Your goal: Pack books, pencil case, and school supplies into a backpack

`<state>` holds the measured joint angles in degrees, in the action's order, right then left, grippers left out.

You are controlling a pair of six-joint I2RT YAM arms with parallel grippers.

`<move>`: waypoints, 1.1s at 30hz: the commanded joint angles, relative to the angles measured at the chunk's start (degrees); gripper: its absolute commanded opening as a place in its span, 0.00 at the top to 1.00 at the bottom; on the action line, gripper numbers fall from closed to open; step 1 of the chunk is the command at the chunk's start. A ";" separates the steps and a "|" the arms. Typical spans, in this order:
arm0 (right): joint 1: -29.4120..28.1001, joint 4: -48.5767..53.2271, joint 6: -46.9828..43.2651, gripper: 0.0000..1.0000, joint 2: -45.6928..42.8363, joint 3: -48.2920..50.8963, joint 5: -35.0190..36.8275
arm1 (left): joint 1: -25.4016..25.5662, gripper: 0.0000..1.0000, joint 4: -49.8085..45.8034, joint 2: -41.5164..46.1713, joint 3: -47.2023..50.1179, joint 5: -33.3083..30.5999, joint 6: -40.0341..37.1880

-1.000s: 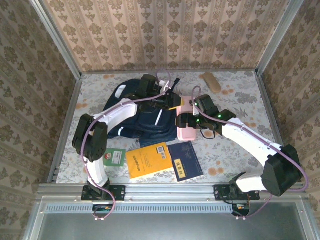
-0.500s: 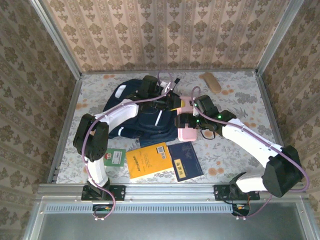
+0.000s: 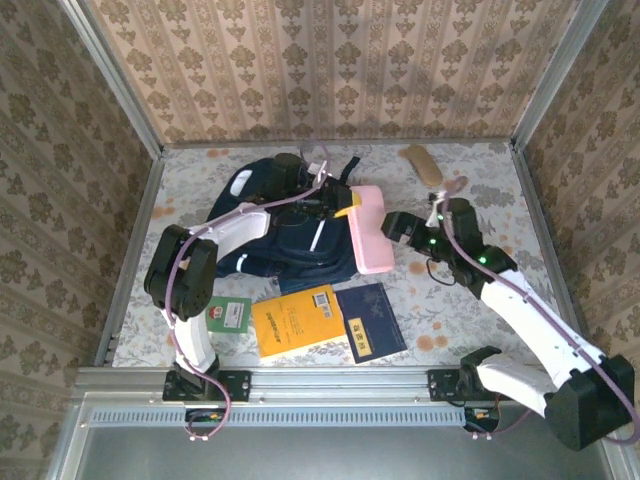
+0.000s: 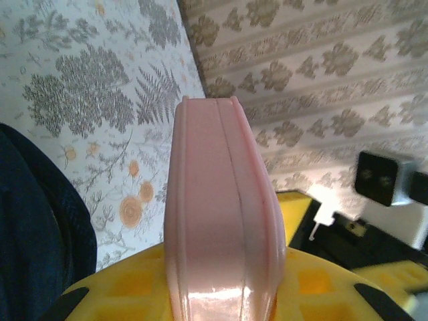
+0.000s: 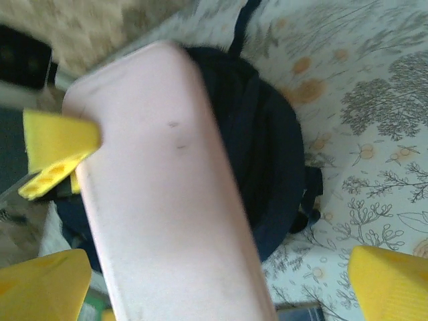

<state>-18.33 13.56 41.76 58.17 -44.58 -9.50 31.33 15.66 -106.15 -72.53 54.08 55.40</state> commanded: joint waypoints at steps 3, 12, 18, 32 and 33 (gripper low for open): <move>3.29 -15.28 17.85 0.05 -4.32 7.42 -8.70 | -2.92 0.89 19.87 -0.11 2.74 -1.95 17.64; 3.13 -36.84 31.62 0.04 -2.54 13.03 -13.19 | -3.29 0.88 29.38 4.75 6.41 -10.82 29.20; 2.51 -51.13 40.39 0.04 -0.58 17.04 -12.45 | -3.13 0.89 32.84 8.19 9.89 -15.52 32.66; -0.91 -63.47 45.69 0.23 5.20 15.05 -9.62 | -0.88 0.89 36.93 10.70 13.19 -18.71 36.08; -1.14 -63.44 45.54 0.26 4.98 14.96 -9.09 | -0.76 0.89 36.97 10.70 13.42 -18.75 36.09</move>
<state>-18.68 -44.36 85.73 63.07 -27.62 -20.75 30.11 48.14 -98.08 -59.70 36.84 90.41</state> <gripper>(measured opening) 0.766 0.270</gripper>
